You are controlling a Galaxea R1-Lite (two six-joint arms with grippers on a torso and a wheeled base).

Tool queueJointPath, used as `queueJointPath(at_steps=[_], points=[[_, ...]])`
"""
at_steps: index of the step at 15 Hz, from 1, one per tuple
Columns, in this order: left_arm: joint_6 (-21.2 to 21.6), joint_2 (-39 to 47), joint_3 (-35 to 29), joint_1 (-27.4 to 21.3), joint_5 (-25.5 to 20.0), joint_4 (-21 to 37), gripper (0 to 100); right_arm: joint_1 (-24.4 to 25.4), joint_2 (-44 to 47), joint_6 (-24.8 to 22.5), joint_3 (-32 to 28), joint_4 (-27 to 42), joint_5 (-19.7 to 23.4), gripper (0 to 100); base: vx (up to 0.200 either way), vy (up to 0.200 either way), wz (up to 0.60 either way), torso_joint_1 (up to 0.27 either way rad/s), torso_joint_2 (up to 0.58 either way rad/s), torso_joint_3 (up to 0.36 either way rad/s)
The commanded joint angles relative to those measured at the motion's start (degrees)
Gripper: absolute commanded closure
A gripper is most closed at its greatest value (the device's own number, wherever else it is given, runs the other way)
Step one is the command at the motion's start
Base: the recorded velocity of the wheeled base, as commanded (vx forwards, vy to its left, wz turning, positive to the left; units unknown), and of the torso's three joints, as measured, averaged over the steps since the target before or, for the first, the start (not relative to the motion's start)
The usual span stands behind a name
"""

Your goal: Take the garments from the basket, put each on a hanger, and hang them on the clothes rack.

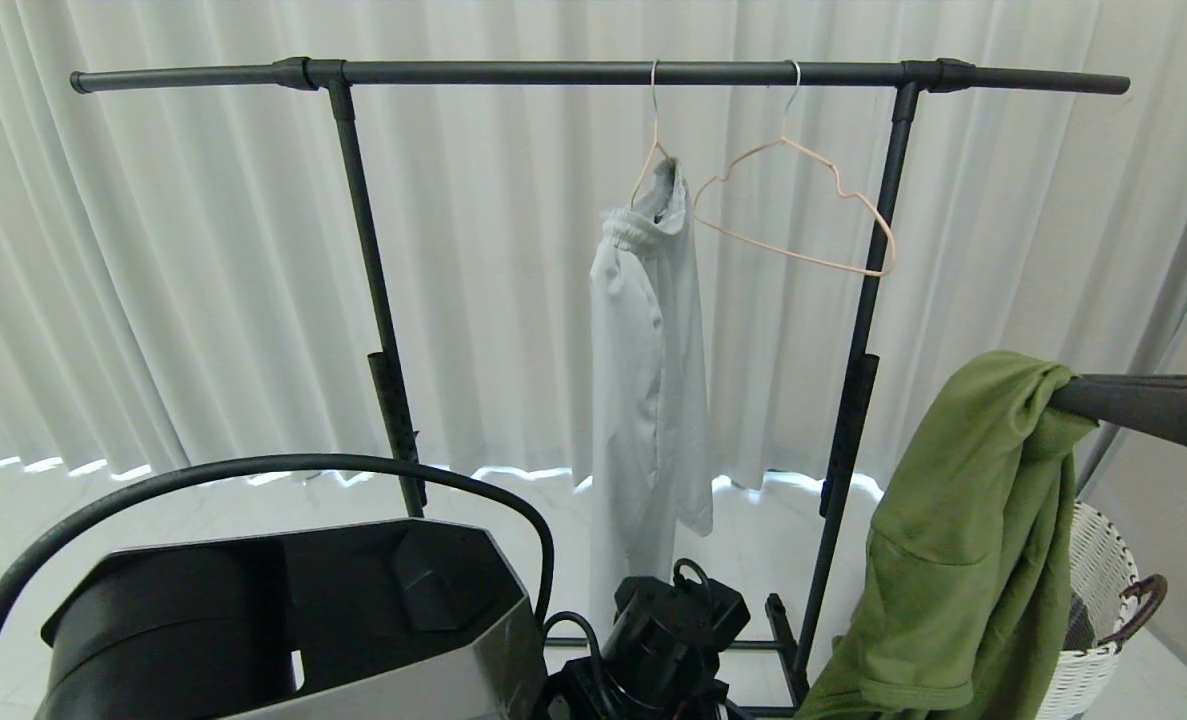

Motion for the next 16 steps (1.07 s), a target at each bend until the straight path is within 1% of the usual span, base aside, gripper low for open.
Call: queueJointPath(at_steps=[1, 9, 10, 12, 14, 15, 16], points=[[-0.80, -0.26, -0.59, -0.03, 0.01, -0.51, 0, 0.12, -0.13, -0.01, 0.02, 0.04, 0.47, 100, 0.000, 0.000, 0.00, 0.000, 0.00, 0.000], [-0.80, 4.05, -0.76, 0.15, 0.54, -0.69, 0, 0.12, -1.89, 1.05, 0.10, 0.12, 1.00, 100, 0.000, 0.000, 0.00, 0.000, 0.00, 0.000], [-0.80, 4.40, -0.76, 0.15, 0.54, -1.12, 100, 0.12, -1.98, 1.13, 0.10, 0.12, 1.00, 100, 0.000, 0.000, 0.00, 0.000, 0.00, 0.000], [-0.80, 4.49, -0.15, 0.15, 0.81, -2.09, 100, 0.12, -2.07, 1.13, 0.19, 0.21, 1.00, 100, 0.000, 0.000, 0.00, 0.000, 0.00, 0.000], [-0.19, 4.05, 1.87, 0.06, 2.74, -2.62, 100, 0.03, -2.07, 1.13, 1.07, 0.12, 0.91, 100, 0.000, 0.000, 0.00, 0.000, 0.00, 0.000], [3.15, 4.05, 4.25, 0.06, 4.67, -3.67, 100, -0.15, -2.07, 1.13, 1.77, 0.12, 0.82, 100, 0.000, 0.000, 0.00, 0.000, 0.00, 0.000], [8.07, 3.96, 7.94, 0.41, 7.05, -6.49, 100, -0.50, -2.07, 1.31, 2.65, 0.04, 0.82, 100, 0.000, 0.000, 0.00, 0.000, 0.00, 0.000]])
